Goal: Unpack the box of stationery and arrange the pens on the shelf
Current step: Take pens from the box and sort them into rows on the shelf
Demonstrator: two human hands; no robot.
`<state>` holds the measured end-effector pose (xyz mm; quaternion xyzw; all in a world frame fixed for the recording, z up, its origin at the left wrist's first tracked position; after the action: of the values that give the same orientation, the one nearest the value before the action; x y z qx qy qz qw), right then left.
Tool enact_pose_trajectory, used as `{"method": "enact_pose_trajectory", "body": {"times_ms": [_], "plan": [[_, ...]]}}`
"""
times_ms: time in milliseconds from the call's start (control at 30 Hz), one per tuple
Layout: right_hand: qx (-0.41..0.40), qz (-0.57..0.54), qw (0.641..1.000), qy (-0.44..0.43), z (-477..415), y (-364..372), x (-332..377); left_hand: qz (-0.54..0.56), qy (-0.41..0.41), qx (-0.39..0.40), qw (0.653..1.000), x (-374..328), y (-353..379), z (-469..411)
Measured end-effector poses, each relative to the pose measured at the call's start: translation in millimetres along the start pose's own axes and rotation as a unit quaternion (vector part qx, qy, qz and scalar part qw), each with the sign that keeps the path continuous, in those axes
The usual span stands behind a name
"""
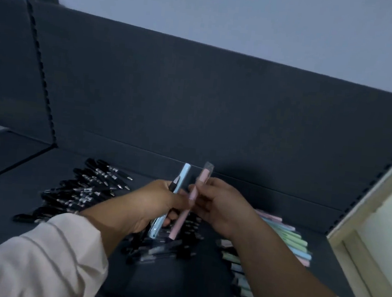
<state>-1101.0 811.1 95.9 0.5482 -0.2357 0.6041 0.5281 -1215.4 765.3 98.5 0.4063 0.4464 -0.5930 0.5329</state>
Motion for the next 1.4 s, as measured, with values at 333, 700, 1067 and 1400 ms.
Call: {"method": "enact_pose_trajectory", "body": {"times_ms": [333,700,1067,1400], "plan": [[-0.126,0.427,0.885,-0.135,44.2,-120.4,62.7,0.046,-0.065,0.006,0.997,-9.1,61.4,-15.0],[-0.134,0.672,0.724,-0.072,30.9,-165.1,14.8,-0.013,-0.044,0.064,0.997,-10.8,97.1,-21.5],[-0.070,0.243,0.961,-0.115,56.0,-117.3,49.5,-0.133,-0.026,0.124,0.983,-15.4,119.9,-29.0],[-0.190,0.172,0.966,-0.036,75.1,-219.6,29.0,-0.070,-0.049,0.019,0.996,-7.8,110.8,-48.5]]}}
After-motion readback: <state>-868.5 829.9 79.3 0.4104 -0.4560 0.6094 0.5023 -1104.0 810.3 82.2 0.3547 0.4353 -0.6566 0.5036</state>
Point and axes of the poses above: each hand's wrist, its own z-axis away from the middle knuckle, its own y-axis out of the palm, x = y × z, the point moved 7 cm from there along -z, towards the middle knuckle, and after that the axes turned 1 degree about x, right-handed, at the moved point
